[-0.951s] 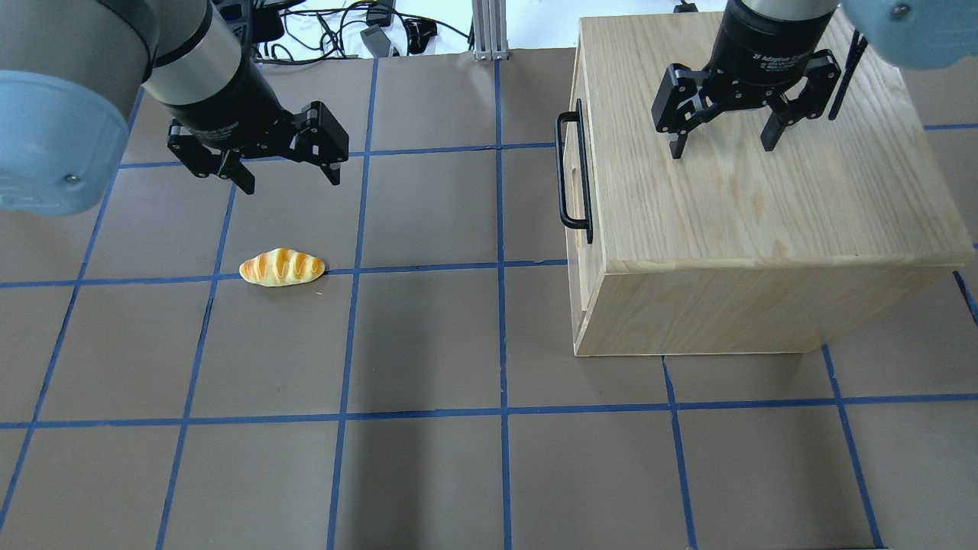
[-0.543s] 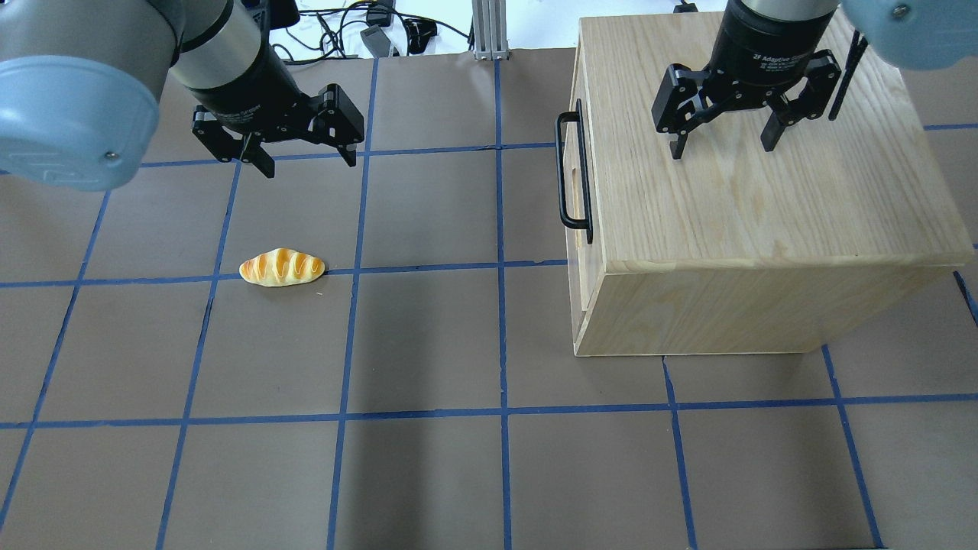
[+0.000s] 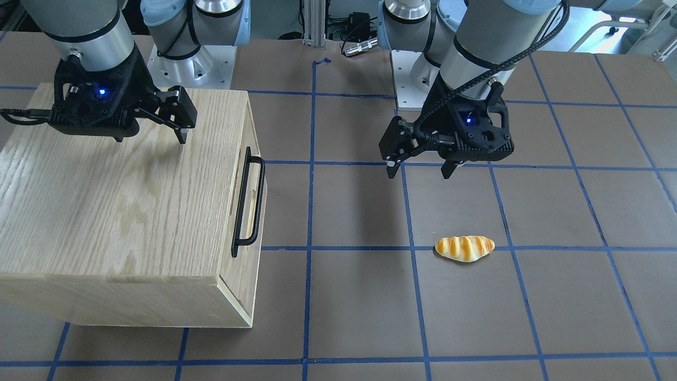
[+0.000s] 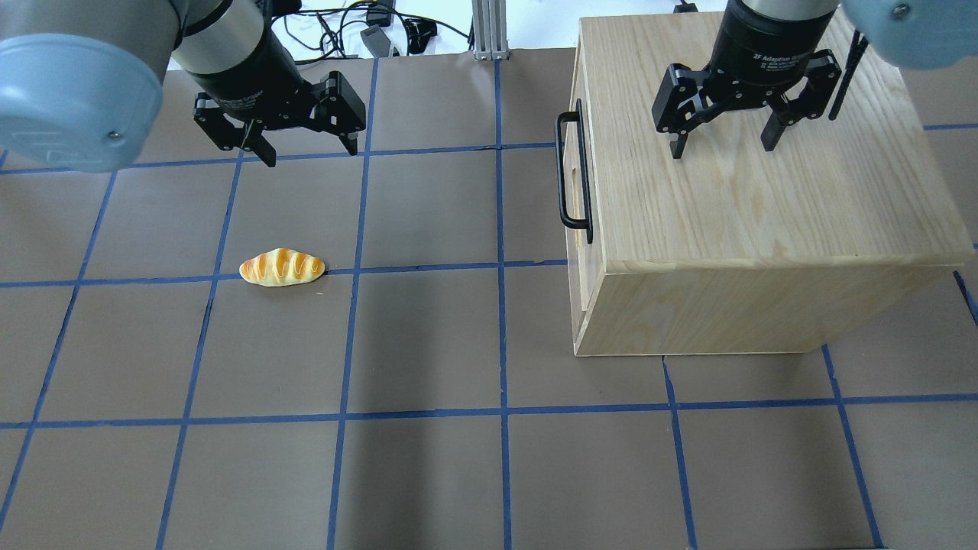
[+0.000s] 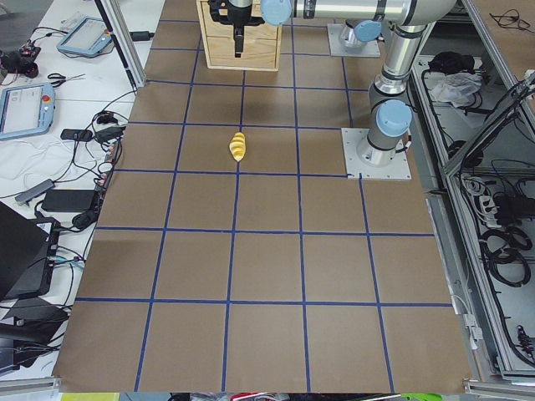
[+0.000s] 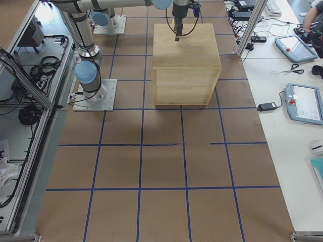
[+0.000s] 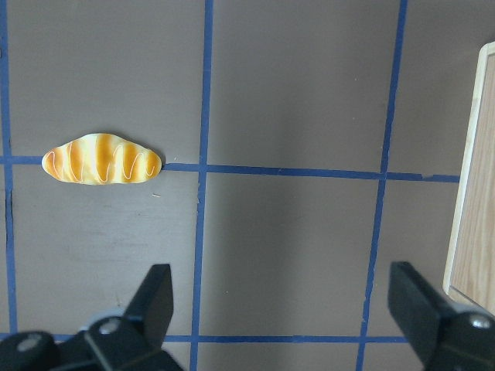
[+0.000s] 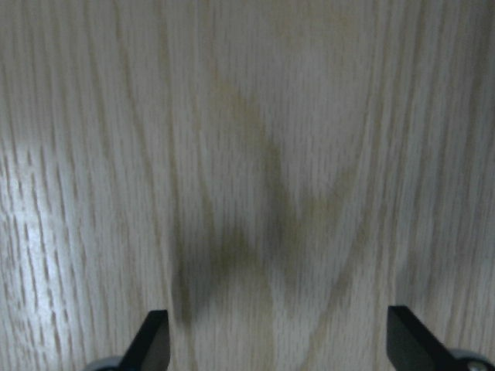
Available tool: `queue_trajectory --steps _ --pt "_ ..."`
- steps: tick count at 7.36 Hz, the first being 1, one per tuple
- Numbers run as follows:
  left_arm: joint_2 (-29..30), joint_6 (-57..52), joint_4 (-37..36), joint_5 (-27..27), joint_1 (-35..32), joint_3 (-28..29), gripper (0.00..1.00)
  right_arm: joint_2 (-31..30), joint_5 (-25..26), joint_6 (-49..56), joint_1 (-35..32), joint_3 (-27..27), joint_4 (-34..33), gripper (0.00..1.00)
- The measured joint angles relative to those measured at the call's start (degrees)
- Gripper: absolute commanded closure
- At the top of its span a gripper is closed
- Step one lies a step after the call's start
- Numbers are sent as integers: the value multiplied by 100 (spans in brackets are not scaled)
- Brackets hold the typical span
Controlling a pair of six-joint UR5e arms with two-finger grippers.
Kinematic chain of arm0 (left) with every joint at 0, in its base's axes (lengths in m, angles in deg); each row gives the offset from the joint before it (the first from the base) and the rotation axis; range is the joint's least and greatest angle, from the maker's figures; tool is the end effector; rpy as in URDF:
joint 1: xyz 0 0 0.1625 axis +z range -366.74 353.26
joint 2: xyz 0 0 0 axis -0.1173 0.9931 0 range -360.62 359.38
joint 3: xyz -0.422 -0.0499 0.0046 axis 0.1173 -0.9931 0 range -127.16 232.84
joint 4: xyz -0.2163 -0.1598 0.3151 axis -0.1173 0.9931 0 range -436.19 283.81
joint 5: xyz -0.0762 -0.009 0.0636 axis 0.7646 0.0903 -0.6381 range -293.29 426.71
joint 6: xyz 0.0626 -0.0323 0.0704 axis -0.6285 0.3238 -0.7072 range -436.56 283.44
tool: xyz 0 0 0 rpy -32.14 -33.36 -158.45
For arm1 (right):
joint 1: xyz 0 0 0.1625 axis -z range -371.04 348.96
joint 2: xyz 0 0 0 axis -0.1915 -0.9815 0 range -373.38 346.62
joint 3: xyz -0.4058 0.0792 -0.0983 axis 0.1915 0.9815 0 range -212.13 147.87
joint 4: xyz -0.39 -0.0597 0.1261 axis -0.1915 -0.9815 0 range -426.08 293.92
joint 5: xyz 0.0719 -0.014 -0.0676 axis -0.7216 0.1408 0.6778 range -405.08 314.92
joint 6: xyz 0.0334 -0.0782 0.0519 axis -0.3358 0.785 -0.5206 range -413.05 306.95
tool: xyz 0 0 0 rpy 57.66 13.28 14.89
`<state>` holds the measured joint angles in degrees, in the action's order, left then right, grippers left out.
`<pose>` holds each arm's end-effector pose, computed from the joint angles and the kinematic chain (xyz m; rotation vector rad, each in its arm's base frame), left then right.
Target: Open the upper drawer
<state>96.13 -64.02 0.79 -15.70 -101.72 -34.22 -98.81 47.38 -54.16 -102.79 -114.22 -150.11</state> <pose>-0.1943 -0.5406 0.4770 0.1804 -2.9741 0.2071 0.1448 -0.5161 0.5051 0.0190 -3.0967 -0.0695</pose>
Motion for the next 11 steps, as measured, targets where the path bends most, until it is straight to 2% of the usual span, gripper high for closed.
queue_trajectory --steps 3,5,8,11 --pt "719 1249 -1055 633 -591 205 0 0 0 -3 1 0 0 0" --pt "939 1633 -1237 892 -859 379 0 0 0 -2 0 0 0 0" --pt "1149 1635 -1331 1209 -1046 386 0 0 0 3 1 0 0 0" --pt "1319 1618 -1392 1276 -1219 371 0 0 0 -2 0 0 0 0"
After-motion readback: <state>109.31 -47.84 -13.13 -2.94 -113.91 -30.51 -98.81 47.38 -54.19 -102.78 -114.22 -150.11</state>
